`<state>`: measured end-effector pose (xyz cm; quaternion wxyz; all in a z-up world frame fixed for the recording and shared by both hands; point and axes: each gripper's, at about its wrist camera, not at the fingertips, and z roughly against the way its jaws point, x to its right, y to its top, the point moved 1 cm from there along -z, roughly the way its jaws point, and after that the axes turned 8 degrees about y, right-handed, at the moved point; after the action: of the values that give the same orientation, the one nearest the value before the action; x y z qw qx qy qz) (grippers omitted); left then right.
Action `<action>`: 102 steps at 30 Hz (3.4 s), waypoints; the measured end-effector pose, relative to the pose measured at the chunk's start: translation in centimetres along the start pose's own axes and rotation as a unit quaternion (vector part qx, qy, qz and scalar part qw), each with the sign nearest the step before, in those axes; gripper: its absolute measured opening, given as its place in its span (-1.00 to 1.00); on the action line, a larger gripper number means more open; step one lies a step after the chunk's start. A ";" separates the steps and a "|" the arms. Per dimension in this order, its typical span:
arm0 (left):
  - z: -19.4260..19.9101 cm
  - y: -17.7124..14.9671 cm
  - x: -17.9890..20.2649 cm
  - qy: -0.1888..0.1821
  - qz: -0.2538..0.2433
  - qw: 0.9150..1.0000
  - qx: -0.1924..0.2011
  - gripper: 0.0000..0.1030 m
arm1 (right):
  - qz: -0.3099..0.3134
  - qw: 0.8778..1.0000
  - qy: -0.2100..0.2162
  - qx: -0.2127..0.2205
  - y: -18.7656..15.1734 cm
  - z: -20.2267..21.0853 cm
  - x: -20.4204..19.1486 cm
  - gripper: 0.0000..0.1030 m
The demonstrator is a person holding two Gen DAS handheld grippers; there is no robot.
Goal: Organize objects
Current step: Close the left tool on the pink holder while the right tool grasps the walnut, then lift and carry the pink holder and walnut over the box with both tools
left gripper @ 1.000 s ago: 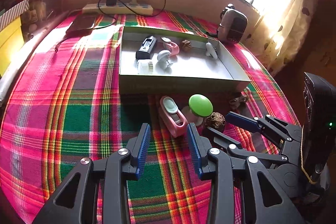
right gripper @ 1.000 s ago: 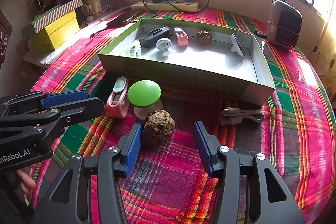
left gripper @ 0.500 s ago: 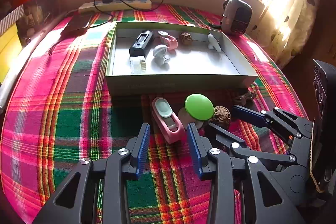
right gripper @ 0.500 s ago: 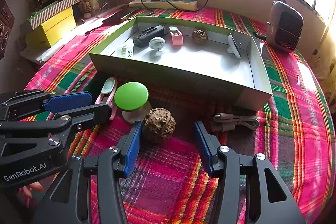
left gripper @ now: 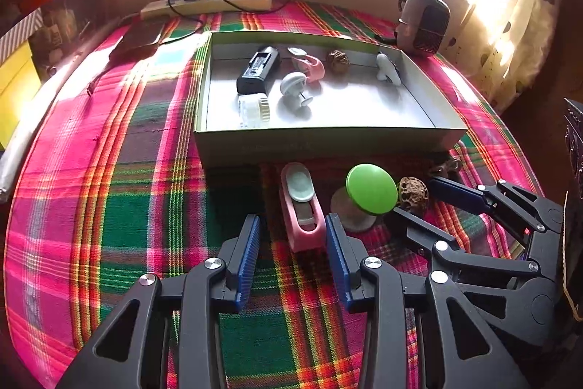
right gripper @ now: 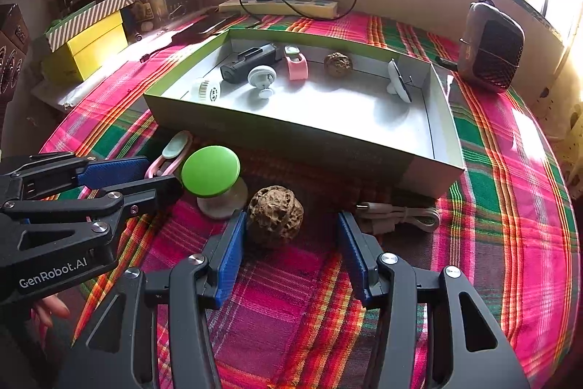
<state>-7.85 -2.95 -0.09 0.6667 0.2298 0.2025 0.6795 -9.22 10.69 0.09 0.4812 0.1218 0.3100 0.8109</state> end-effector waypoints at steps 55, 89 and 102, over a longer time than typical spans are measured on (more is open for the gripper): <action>-1.1 1.3 -1.0 0.034 -0.025 0.999 0.021 -0.69 | -0.007 1.000 -0.006 0.003 0.6 -0.4 0.6 -0.19; 1.9 2.7 -0.7 0.000 -0.032 0.998 0.045 -0.69 | -0.009 0.999 0.015 0.036 2.0 2.2 1.1 -0.37; 1.5 4.5 0.0 -0.004 -0.037 0.998 0.047 -0.69 | -0.010 0.999 0.015 0.045 3.8 2.4 2.0 -0.37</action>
<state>-10.61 -3.17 3.70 0.6803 0.2561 0.2399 0.6434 -11.70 12.01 4.14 0.4787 0.1281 0.3541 0.7931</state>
